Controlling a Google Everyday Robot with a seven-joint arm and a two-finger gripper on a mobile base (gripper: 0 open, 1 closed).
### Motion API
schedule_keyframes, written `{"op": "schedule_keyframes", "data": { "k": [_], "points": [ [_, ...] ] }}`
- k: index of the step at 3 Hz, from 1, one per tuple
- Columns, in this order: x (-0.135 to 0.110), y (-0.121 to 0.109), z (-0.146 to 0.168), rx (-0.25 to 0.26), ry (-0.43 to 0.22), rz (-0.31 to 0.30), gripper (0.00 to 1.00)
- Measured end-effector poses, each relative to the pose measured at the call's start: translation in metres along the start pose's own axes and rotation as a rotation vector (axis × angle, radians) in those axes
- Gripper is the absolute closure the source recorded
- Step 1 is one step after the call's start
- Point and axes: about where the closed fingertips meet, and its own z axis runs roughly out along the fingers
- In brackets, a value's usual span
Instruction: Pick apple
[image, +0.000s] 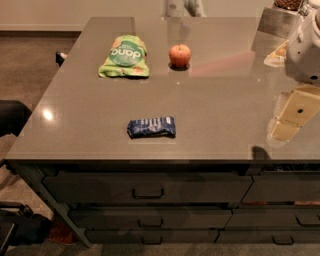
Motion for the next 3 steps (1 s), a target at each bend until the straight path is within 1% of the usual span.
{"op": "schedule_keyframes", "data": {
  "k": [1, 2, 3],
  "points": [
    [0.0, 0.0, 0.0, 0.0, 0.0, 0.0, 0.0],
    [-0.004, -0.015, 0.005, 0.0, -0.04, 0.029, 0.0],
    [-0.008, -0.047, 0.019, 0.002, -0.115, 0.097, 0.0]
  ]
}}
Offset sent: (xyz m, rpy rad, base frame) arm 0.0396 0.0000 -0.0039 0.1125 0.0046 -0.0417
